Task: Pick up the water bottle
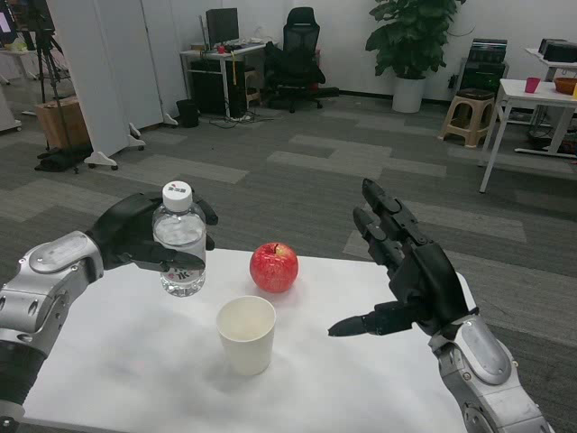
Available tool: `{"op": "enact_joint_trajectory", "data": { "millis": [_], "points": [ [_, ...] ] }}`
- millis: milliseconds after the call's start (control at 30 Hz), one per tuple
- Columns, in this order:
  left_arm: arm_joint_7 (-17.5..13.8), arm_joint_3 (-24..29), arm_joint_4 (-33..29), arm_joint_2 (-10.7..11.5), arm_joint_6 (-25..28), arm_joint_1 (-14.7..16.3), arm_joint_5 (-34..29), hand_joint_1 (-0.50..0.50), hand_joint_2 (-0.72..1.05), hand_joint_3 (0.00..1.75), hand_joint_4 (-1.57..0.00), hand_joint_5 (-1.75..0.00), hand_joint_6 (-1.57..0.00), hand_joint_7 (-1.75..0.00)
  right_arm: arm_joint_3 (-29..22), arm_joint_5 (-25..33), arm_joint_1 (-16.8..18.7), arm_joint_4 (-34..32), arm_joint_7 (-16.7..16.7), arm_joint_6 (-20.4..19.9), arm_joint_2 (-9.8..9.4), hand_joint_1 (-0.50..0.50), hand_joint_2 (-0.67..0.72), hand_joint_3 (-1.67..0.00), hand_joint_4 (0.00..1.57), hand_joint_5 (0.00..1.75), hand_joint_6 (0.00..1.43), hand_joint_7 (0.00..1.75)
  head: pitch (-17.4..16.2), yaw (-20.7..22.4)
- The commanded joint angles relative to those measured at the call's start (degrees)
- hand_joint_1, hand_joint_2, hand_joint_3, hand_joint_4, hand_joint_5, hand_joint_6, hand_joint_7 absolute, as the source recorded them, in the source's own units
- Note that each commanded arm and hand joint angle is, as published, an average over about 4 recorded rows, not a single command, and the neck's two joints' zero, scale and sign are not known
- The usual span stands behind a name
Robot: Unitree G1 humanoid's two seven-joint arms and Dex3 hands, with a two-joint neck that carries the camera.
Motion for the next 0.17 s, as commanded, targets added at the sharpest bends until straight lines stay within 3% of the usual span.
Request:
{"op": "enact_joint_trajectory", "data": {
  "millis": [33,167],
  "points": [
    [-0.08,1.44,-1.28,0.53,0.02,-1.67,0.40,-0.12,0.87,0.00,-1.27,-1.54,-1.34,-1.47,0.17,0.42,-0.82,-1.01,-0.09,0.47,-0.45,-0.46,-0.22,0.00,0.00,0.00,0.00,0.00,0.35,-0.21],
    [-0.08,2.25,-1.61,0.53,0.13,-1.18,0.40,-0.12,0.90,0.06,-1.27,-1.54,-1.34,-1.47,0.17,0.42,-0.85,-1.58,-0.11,0.67,-0.48,-0.46,-0.22,0.00,0.00,0.00,0.00,0.00,0.34,-0.23]
  ]
}}
